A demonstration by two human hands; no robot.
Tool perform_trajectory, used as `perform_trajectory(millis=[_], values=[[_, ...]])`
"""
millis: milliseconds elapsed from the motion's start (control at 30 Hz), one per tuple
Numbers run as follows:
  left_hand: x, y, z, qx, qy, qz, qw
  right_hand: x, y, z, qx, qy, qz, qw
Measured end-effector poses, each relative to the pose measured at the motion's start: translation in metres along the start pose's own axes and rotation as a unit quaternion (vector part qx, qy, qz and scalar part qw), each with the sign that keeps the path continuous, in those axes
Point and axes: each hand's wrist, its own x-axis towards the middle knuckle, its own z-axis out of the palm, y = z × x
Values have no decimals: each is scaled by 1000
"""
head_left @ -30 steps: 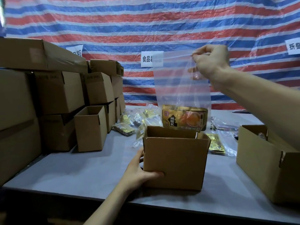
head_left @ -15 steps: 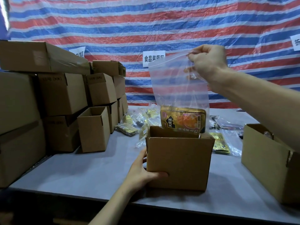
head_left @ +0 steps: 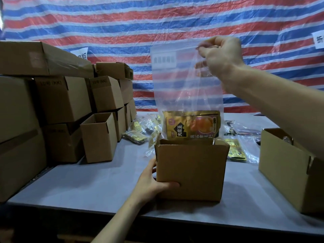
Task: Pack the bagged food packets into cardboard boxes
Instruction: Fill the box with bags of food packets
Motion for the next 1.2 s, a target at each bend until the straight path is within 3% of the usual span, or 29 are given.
perform_trajectory(millis=[467, 700, 800, 900, 1100, 1200], values=[[-1, 1, 0, 4, -2, 2, 1000, 7, 27, 5, 3, 23, 31, 999], [-2, 1, 1, 10, 4, 6, 1000, -5, 60, 1, 33, -33, 104, 994], [-3, 1, 0, 9, 5, 6, 1000, -21, 76, 0, -80, -122, 90, 985], [-2, 1, 1, 8, 9, 6, 1000, -37, 93, -2, -242, -255, 99, 931], [-1, -5, 1, 1, 11, 0, 1000, -33, 95, -18, -264, -223, 52, 937], [0, -5, 1, 1, 7, -1, 1000, -36, 95, -25, -330, -273, 39, 903]])
